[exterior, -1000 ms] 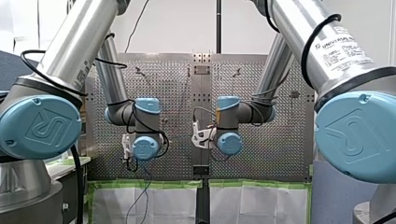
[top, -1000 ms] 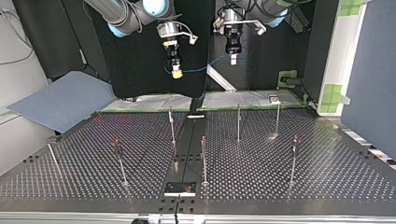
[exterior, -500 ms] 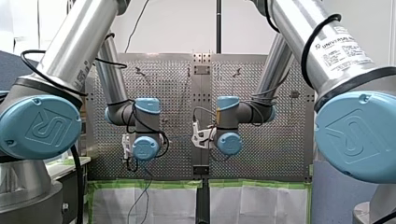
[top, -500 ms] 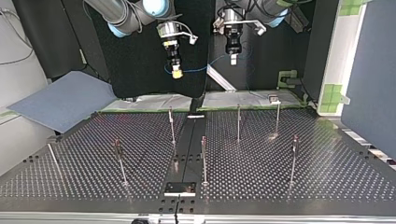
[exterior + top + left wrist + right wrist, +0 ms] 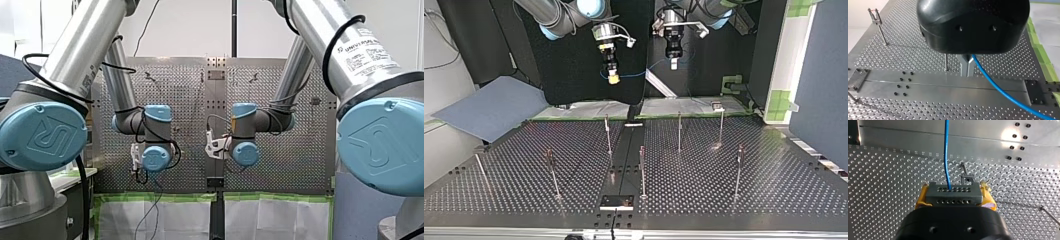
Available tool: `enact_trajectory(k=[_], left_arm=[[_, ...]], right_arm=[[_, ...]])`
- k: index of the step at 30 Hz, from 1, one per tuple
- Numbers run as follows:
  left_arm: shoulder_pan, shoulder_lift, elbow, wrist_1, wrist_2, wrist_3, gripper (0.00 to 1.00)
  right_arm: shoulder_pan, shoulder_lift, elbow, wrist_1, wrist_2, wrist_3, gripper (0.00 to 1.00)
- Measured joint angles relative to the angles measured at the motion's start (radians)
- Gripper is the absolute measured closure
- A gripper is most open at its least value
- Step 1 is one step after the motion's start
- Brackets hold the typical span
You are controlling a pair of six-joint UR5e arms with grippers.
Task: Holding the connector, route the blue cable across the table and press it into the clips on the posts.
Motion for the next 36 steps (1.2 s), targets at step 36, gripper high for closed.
enact_trajectory(k=[36], left_arm=[[0.056,0.058,-0.001,-0.083,0.039,0.072,1.00]], right_arm=[[-0.014,0.003,-0.018,0.069,0.016,-0.041,1.00]])
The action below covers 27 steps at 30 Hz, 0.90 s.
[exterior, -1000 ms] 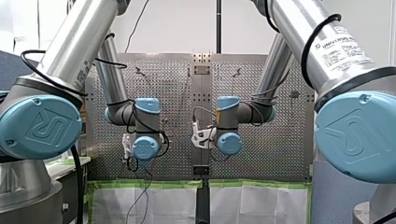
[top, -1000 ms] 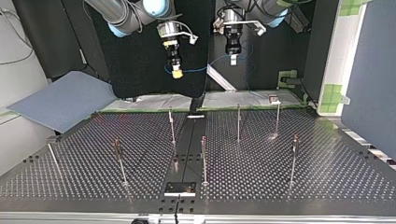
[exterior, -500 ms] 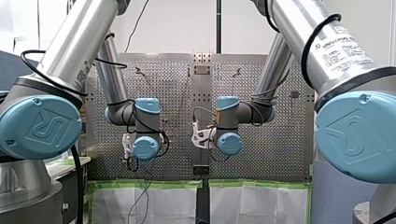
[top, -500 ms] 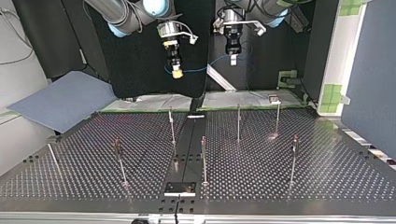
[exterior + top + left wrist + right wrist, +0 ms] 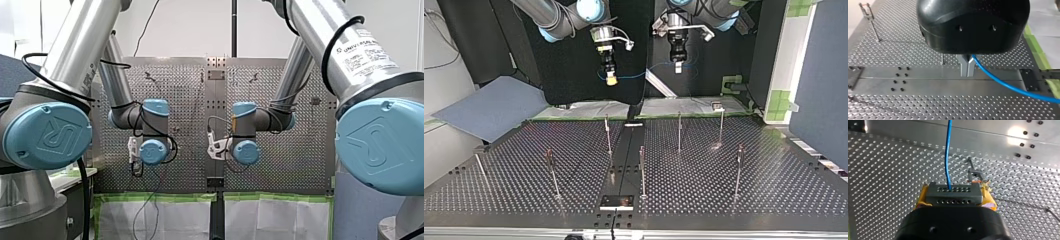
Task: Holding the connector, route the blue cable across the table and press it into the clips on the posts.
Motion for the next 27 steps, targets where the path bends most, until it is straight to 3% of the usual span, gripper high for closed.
enact_trajectory(k=[6,17,22,27], left_arm=[[0.001,0.002,0.000,-0.048,0.001,0.005,1.00],[-0.004,0.014,-0.012,-0.073,0.011,-0.006,1.00],[-0.005,0.052,-0.032,-0.111,0.023,-0.043,1.00],[0.007,0.099,-0.033,-0.158,-0.008,-0.071,1.00]], right_arm=[[0.000,0.000,0.000,0.058,0.000,-0.002,1.00],[0.000,-0.002,0.001,0.154,-0.002,0.000,1.00],[0.003,-0.030,-0.015,0.193,-0.030,0.028,1.00],[0.005,-0.071,-0.037,0.214,-0.071,0.070,1.00]])
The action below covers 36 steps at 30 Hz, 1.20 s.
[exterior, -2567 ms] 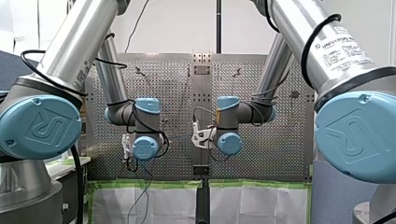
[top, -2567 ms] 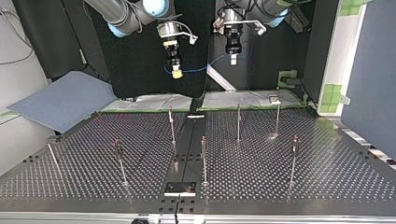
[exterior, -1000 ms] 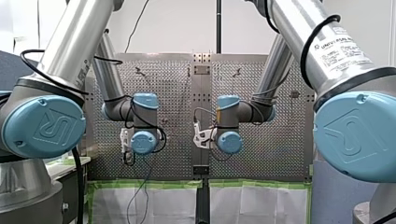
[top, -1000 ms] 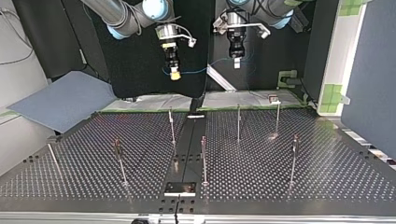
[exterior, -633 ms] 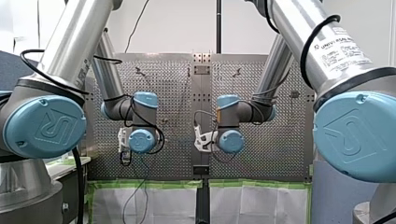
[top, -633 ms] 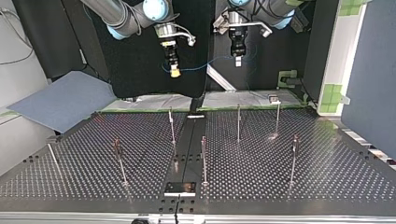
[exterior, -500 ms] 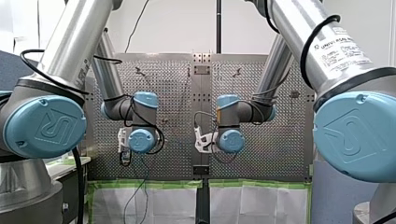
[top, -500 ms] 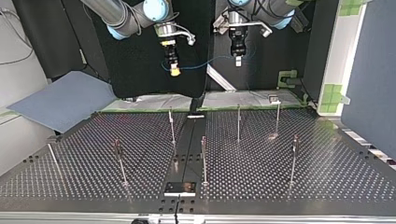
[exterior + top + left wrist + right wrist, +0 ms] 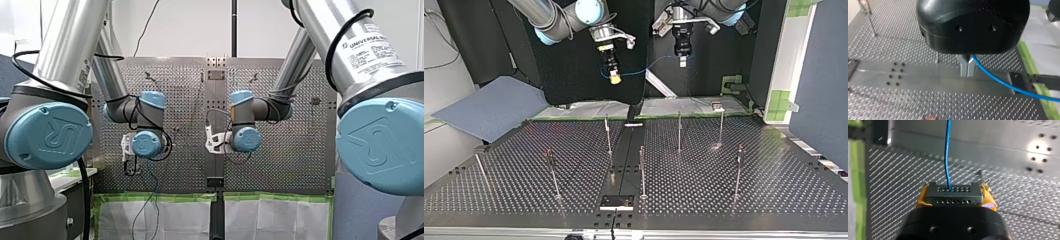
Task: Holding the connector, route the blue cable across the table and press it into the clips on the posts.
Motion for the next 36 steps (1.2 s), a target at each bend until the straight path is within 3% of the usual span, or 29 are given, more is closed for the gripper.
enact_trajectory(k=[6,13,24,31,36], left_arm=[[0.016,0.066,0.021,-0.064,-0.064,-0.005,1.00],[0.037,0.127,0.064,-0.123,-0.125,-0.007,1.00],[0.093,0.221,0.135,-0.216,-0.211,-0.033,1.00],[0.146,0.277,0.147,-0.268,-0.180,-0.075,1.00],[0.185,0.316,0.156,-0.298,-0.141,-0.085,1.00]], right_arm=[[0.001,-0.060,-0.040,0.036,-0.060,0.060,1.00],[0.007,-0.121,-0.097,0.081,-0.117,0.114,1.00],[0.016,-0.192,-0.185,0.106,-0.162,0.144,1.00],[0.031,-0.147,-0.237,0.131,-0.188,0.143,1.00],[0.062,-0.104,-0.281,0.146,-0.189,0.150,1.00]])
